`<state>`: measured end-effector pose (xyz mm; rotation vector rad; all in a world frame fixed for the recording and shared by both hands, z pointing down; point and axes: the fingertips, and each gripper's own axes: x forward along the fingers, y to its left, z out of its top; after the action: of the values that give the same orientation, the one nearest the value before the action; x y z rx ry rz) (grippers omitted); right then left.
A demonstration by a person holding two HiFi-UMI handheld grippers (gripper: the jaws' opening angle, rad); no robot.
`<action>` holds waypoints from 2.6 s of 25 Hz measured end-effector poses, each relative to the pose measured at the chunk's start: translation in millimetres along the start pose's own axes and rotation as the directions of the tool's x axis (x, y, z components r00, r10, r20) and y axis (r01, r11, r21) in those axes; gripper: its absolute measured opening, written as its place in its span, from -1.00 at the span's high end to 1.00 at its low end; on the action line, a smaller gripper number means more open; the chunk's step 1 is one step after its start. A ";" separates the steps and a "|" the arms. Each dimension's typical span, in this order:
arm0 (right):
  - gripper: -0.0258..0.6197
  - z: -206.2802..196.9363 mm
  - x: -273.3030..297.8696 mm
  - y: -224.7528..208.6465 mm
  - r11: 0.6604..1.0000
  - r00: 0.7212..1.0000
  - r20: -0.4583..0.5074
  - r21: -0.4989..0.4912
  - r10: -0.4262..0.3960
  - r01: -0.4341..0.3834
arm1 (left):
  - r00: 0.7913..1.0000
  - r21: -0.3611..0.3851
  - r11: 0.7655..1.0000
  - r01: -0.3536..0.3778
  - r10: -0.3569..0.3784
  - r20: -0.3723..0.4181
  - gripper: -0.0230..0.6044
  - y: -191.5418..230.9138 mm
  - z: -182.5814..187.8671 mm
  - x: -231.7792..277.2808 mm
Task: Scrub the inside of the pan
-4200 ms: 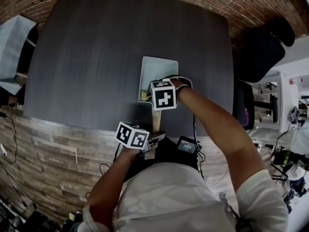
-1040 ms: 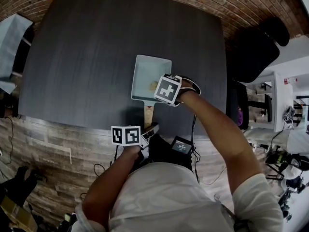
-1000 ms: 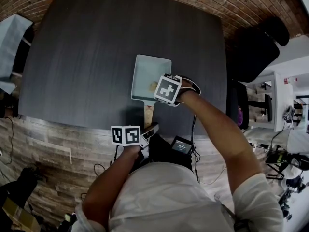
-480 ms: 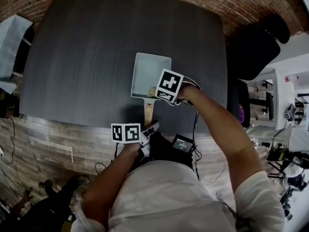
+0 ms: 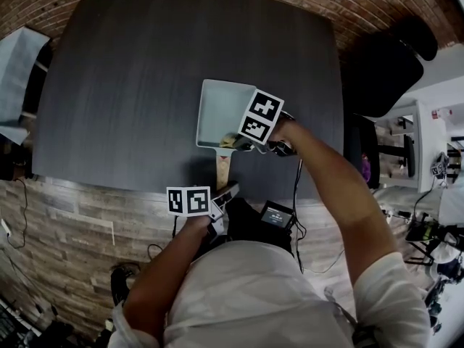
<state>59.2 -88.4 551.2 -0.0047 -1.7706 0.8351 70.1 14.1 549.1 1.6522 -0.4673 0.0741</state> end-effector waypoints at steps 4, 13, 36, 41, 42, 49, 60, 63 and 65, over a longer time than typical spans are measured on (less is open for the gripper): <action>0.78 2.8 -6.9 4.2 0.997 0.995 0.081 0.049 0.053 -0.057 | 1.000 -0.004 1.000 0.004 -0.004 0.000 0.83 1.1 -1.2 0.0; 0.78 -1.1 -37.0 26.2 0.994 0.949 0.299 0.011 0.097 -0.105 | 1.000 -0.013 1.000 0.008 -0.008 0.004 0.83 -0.8 -1.1 0.3; 0.78 -20.1 -114.0 -153.9 0.764 0.713 0.317 0.437 -0.625 0.475 | 0.998 0.009 0.999 -0.032 0.033 -0.052 0.83 0.8 -5.5 2.5; 0.78 -7.2 -106.4 -160.4 0.773 0.733 0.292 0.408 -0.614 0.485 | 0.990 0.033 0.997 -0.068 0.072 -0.118 0.83 2.0 -8.7 2.1; 0.78 -4.3 -102.9 -158.5 0.782 0.742 0.289 0.391 -0.605 0.485 | 0.987 0.043 0.996 -0.078 0.083 -0.135 0.83 2.5 -9.5 1.9; 0.78 -1.4 -86.9 -140.9 0.841 0.776 0.328 0.266 -0.538 0.471 | 0.969 0.091 0.989 -0.117 0.134 -0.207 0.82 5.8 -15.2 1.0; 0.78 -17.6 -68.5 -110.6 0.891 0.827 0.331 0.175 -0.454 0.419 | 0.952 0.116 0.987 -0.111 0.139 -0.274 0.81 7.6 -22.0 0.4; 0.78 -21.6 -61.3 -99.4 0.898 0.833 0.335 0.155 -0.441 0.413 | 0.950 0.111 0.989 -0.094 0.122 -0.287 0.81 3.2 -22.9 2.5; 0.78 -23.9 -57.3 -92.9 0.904 0.837 0.344 0.151 -0.427 0.399 | 0.947 0.115 0.989 -0.089 0.120 -0.298 0.81 3.6 -23.5 3.2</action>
<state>137.3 -168.2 555.9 0.6049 -1.9873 0.6044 77.0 35.6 556.8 1.6767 -0.3188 0.4319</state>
